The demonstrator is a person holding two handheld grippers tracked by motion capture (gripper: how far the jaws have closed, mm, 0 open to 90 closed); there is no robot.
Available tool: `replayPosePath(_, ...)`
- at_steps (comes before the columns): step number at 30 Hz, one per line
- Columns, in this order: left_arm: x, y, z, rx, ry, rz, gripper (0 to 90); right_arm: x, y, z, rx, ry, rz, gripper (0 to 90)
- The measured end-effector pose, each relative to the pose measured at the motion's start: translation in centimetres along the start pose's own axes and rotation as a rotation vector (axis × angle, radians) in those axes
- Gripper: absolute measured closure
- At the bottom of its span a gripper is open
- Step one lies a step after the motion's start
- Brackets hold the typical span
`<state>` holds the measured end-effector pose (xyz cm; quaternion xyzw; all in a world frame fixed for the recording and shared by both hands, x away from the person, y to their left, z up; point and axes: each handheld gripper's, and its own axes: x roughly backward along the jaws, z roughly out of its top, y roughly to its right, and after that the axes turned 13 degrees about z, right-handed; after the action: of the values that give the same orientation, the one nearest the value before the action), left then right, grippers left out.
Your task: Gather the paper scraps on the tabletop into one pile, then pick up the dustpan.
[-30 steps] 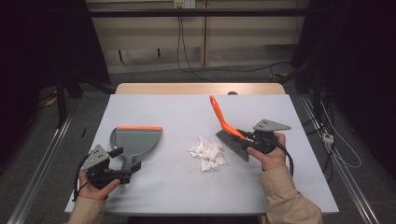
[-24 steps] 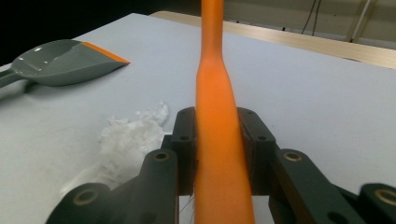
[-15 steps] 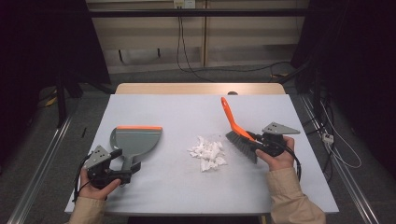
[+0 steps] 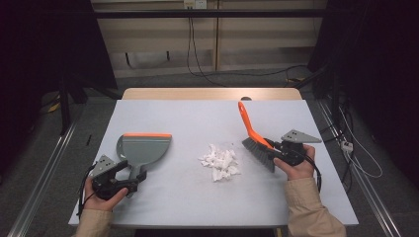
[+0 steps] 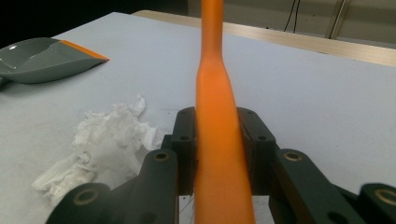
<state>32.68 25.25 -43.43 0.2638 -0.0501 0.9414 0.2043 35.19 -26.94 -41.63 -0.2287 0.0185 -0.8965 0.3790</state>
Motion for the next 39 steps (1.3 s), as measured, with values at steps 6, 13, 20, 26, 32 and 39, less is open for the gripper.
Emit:
replayPosePath(6,0.0,0.3,0.0,-0.028,-0.007,0.033,15.3,0.1,0.0,0.1,-0.001,0.008,0.001,71.1)
replayPosePath(13,-0.3,0.2,-0.3,-0.017,-0.047,0.088,18.6,0.1,0.0,0.0,0.002,0.007,0.001,71.1)
replayPosePath(20,-0.4,-1.0,-0.8,0.025,-0.117,0.14,26.3,0.1,-0.2,0.1,0.006,0.011,0.004,71.1)
replayPosePath(26,-0.4,-2.0,-0.3,0.044,-0.135,0.193,37.1,0.2,-0.2,0.1,0.006,0.013,0.004,71.1)
replayPosePath(32,-2.0,-1.7,1.0,0.012,-0.216,0.199,46.3,0.0,-0.3,0.1,0.004,0.011,0.011,71.1)
replayPosePath(39,-2.8,-1.6,1.2,-0.038,-0.278,0.181,62.7,0.2,-0.4,0.0,-0.001,0.014,0.006,71.1)
